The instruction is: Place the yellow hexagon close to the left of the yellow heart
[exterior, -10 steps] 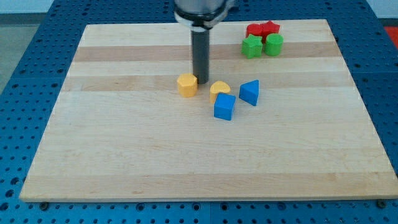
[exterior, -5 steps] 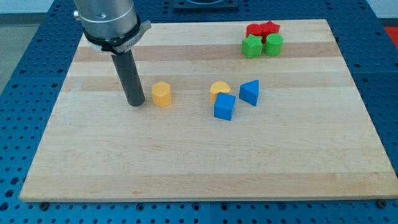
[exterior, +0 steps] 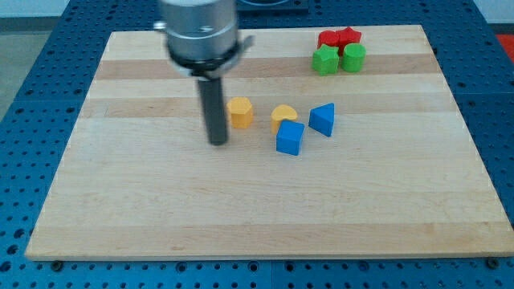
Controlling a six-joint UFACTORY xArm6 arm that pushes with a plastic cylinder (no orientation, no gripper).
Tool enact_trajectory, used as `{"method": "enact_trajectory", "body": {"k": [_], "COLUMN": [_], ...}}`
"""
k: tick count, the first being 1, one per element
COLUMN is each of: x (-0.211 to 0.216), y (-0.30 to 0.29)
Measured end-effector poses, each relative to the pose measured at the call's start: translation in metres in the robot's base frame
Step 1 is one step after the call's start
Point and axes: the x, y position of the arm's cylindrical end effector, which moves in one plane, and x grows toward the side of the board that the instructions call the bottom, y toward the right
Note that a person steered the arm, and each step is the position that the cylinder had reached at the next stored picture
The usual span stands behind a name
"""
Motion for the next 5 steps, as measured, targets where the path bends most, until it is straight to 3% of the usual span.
{"method": "enact_trajectory", "body": {"k": [1, 2, 5], "x": [-0.02, -0.058, -0.062], "y": [-0.051, -0.055, 0.049]}}
